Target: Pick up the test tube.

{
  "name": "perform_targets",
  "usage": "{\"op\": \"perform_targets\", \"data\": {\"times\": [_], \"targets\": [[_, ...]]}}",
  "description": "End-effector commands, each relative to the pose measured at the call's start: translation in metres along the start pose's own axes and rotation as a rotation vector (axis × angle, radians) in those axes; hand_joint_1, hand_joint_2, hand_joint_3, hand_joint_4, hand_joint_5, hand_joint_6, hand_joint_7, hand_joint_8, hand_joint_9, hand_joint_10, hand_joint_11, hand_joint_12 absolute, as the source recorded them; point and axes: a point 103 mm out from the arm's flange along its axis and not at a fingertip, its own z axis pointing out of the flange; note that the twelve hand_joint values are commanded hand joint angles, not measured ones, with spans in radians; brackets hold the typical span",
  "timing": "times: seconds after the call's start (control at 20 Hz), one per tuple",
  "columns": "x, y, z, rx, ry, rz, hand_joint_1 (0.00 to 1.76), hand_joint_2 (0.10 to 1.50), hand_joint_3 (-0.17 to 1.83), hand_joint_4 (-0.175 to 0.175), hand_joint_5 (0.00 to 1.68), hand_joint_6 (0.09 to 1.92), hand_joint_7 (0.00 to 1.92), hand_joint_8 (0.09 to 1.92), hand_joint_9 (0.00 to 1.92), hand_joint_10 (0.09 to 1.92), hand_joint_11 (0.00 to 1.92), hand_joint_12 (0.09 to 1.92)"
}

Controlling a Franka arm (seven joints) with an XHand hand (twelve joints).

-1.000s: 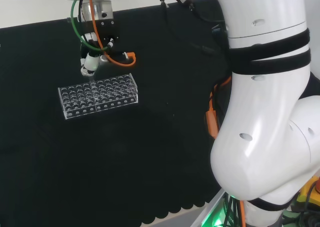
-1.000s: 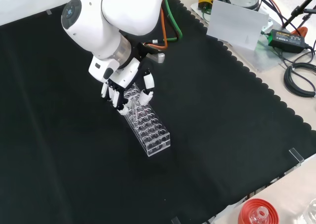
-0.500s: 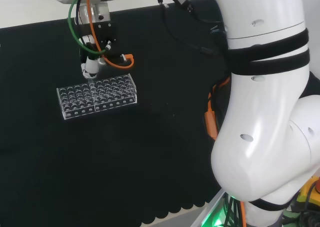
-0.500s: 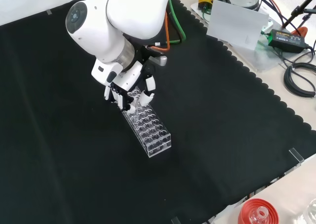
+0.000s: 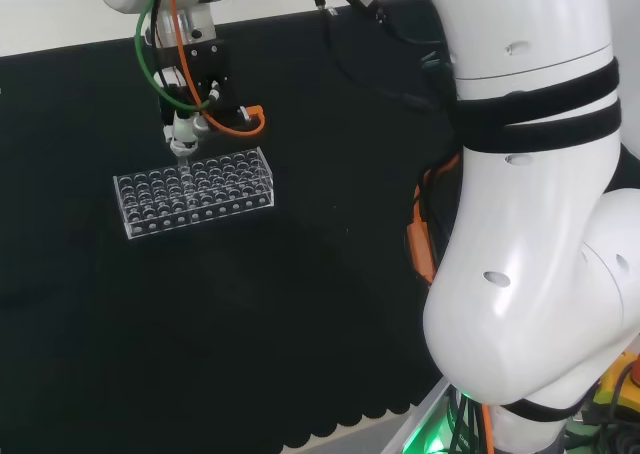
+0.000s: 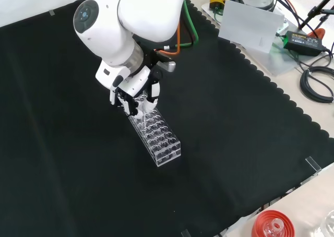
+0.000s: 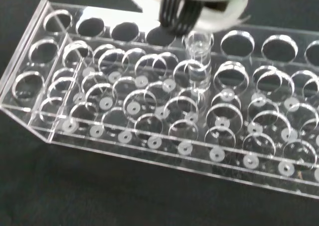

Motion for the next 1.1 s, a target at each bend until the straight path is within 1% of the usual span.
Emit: {"op": "perform_targets", "data": {"times": [0.05,0.25,0.4,0.5,0.9,1.1], "targets": [[0.001,0.003,-0.007,-0.048,-0.021,0.01,1.42,0.64,0.64,-0.175,1.25,0.65,1.37,0.74,1.29,0.46,0.83,1.2],[0.002,0.004,-0.01,-0.055,-0.033,0.004,1.43,0.6,0.69,-0.175,1.28,0.62,1.39,0.73,1.33,0.4,0.89,1.18],[0.003,0.004,-0.011,-0.058,-0.034,-0.002,1.44,0.58,0.71,-0.175,1.32,0.55,1.42,0.67,1.38,0.3,0.9,1.18],[0.003,0.003,-0.012,-0.061,-0.032,-0.005,1.44,0.57,0.72,-0.175,1.34,0.53,1.44,0.65,1.4,0.28,0.91,1.17],[0.0,-0.005,-0.028,-0.074,-0.026,-0.013,1.44,0.54,0.75,-0.175,1.37,0.5,1.47,0.6,1.42,0.25,0.94,1.17],[-0.003,-0.009,-0.04,-0.092,-0.034,-0.017,1.44,0.54,0.76,-0.175,1.37,0.49,1.48,0.59,1.43,0.25,0.94,1.17]]}}
